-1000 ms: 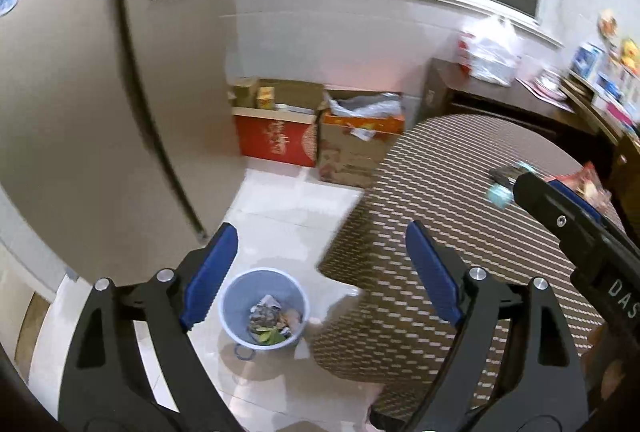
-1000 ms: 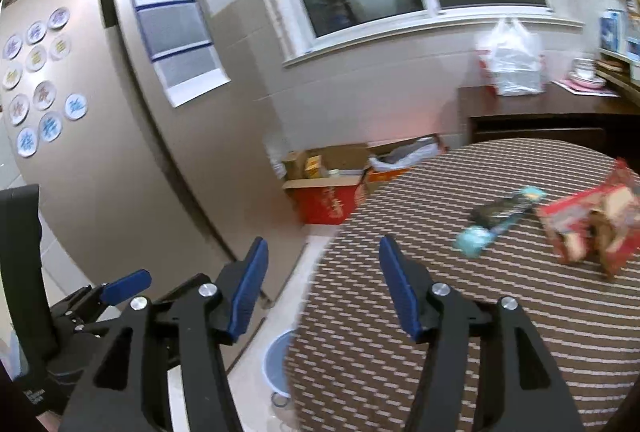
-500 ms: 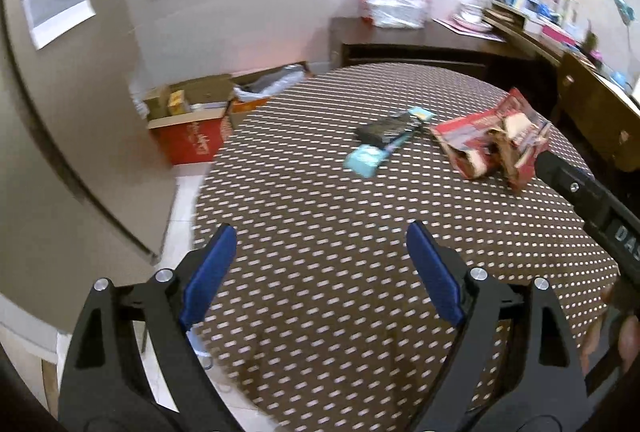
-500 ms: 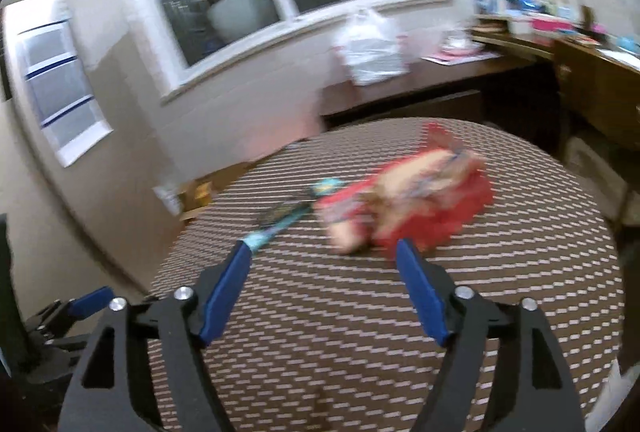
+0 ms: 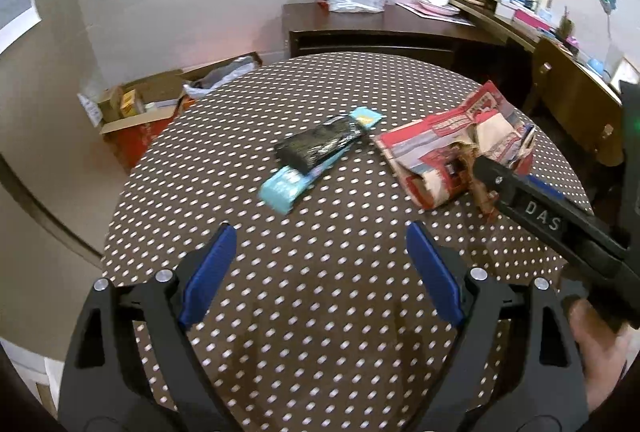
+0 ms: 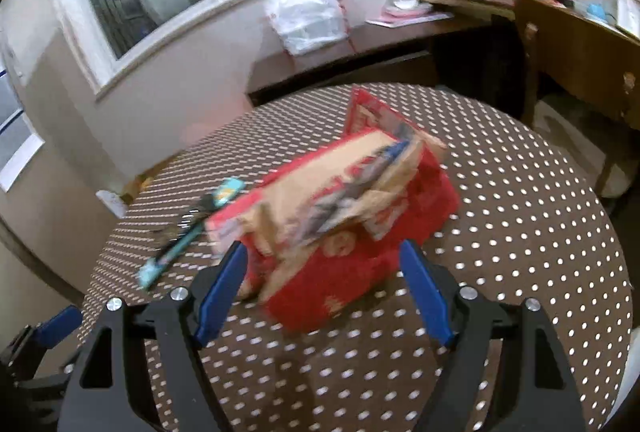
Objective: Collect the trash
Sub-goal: 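Grasp the red newspaper with the left tool while the right tool grasps the brown-red paper bag, then lift the newspaper and paper bag off the table with both tools, then carry the newspaper and paper bag with both tools over the blue bin, then open the left tool to drop the newspaper while the right tool releases the paper bag, then move both open tools back over the table toward the snack wrappers, then grasp the black snack wrapper with the left tool while the right tool grasps the teal snack stick, then carry the black wrapper and teal stick with both tools over the blue bin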
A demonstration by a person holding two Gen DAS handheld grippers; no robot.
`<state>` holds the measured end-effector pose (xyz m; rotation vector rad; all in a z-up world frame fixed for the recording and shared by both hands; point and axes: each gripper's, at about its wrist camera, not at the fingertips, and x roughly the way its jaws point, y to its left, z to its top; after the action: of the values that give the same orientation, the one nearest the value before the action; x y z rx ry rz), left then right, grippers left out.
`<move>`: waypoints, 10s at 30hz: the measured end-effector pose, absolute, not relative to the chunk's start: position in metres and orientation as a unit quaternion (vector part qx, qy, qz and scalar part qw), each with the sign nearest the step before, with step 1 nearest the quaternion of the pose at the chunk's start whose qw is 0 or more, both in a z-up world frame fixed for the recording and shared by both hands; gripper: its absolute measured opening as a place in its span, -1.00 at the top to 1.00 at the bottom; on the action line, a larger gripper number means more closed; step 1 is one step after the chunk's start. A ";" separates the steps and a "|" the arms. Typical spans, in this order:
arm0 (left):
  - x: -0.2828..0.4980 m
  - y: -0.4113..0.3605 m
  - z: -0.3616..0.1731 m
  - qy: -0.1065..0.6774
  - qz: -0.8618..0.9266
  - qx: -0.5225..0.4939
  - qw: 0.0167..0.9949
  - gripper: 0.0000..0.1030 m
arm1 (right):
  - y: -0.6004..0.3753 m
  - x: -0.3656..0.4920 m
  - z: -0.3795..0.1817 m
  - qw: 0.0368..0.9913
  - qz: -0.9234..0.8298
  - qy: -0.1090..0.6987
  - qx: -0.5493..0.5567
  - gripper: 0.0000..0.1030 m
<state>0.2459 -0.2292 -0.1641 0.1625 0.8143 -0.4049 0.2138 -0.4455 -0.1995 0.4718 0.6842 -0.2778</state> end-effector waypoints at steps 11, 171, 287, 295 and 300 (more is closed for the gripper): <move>0.256 -0.301 -0.175 0.388 -0.281 0.100 0.872 -0.66 | -0.480 0.191 -0.190 0.910 -0.107 0.308 0.256 0.70; 0.225 0.192 -0.196 0.345 0.069 -0.145 0.925 -0.49 | -0.010 0.279 -0.197 0.881 0.243 0.380 0.141 0.16; 0.359 -0.167 -0.203 0.426 -0.201 0.079 0.878 0.41 | -0.335 0.313 -0.188 0.904 0.033 0.408 0.126 0.86; 0.341 -0.139 -0.191 0.419 -0.199 0.025 0.886 0.66 | -0.317 0.294 -0.170 0.910 0.058 0.391 0.127 0.87; 0.320 -0.109 -0.171 0.397 -0.194 0.001 0.897 0.68 | -0.293 0.283 -0.153 0.913 0.087 0.378 0.128 0.87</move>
<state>0.3203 -0.1093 -0.1709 0.0025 0.8224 -0.4026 0.2826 -0.2932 -0.1531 0.2640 0.7794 0.1794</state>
